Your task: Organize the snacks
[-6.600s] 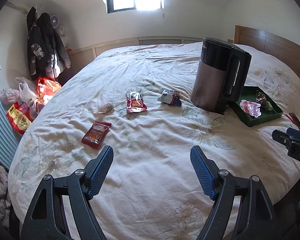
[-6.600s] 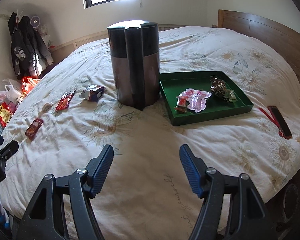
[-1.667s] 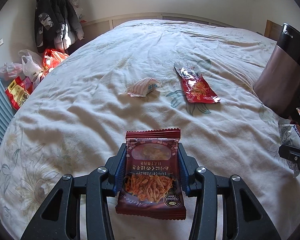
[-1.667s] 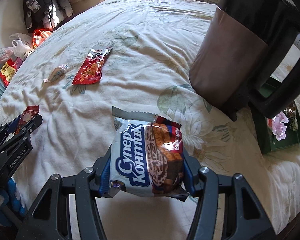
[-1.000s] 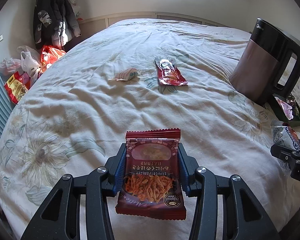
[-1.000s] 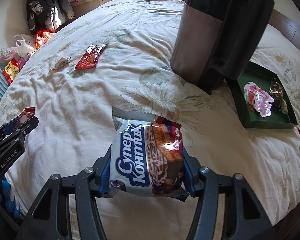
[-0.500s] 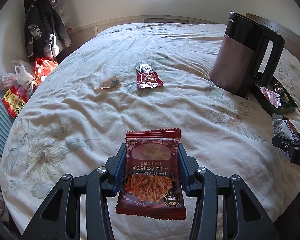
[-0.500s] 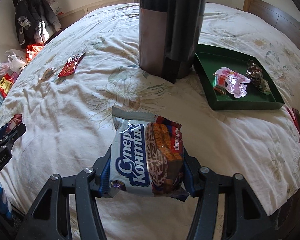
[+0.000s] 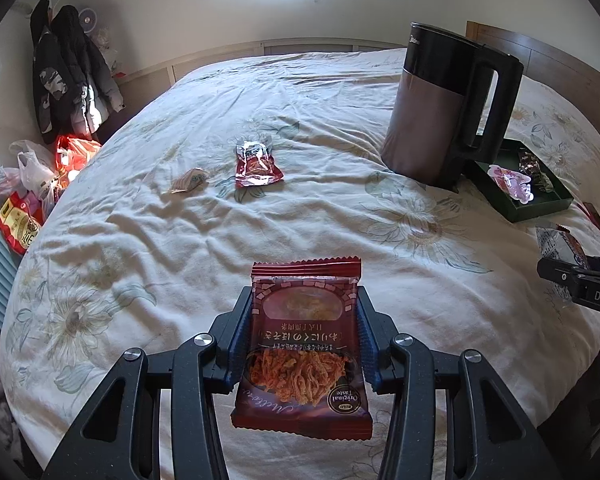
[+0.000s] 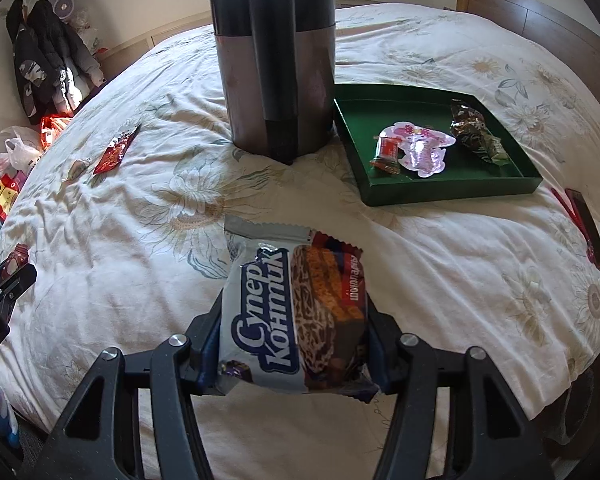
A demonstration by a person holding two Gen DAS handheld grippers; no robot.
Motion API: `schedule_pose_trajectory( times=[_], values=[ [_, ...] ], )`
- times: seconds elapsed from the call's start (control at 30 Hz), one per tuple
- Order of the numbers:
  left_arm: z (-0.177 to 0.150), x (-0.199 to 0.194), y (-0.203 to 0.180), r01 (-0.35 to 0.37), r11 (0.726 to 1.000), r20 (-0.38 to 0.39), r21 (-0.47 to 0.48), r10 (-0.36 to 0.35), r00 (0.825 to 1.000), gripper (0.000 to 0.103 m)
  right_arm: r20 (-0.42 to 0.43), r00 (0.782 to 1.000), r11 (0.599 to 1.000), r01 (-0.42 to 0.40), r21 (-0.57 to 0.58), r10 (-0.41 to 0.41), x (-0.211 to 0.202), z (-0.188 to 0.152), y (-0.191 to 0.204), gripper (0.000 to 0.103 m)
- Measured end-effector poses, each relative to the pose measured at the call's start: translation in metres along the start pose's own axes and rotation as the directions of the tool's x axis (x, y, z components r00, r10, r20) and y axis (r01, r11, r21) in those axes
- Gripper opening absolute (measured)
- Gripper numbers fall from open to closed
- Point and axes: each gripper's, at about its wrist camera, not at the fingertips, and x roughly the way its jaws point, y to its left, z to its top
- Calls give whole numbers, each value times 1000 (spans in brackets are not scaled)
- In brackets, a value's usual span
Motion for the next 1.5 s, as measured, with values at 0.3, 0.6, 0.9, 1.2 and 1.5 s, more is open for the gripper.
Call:
schedule_pose_trajectory(
  times=[0.3, 0.6, 0.9, 1.2, 1.5],
  values=[
    [1, 0, -31, -15, 997, -10, 71, 16, 1000, 41, 18, 1000, 997, 10, 76, -12, -3, -5, -42, 103],
    [5, 3, -67, -17, 989, -20, 147, 20, 1000, 41, 52, 998, 987, 28, 155, -36, -5, -6, -89, 103],
    [14, 8, -123, 26, 970, -33, 242, -19, 999, 41, 82, 995, 972, 44, 232, -65, -8, -6, -133, 103],
    [22, 16, -184, 95, 937, -56, 337, -81, 995, 41, 102, 990, 969, 73, 237, -99, 0, 2, -167, 103],
    [47, 32, -234, 141, 908, -57, 395, -129, 990, 41, 122, 986, 969, 79, 234, -110, 23, 31, -197, 103]
  ],
)
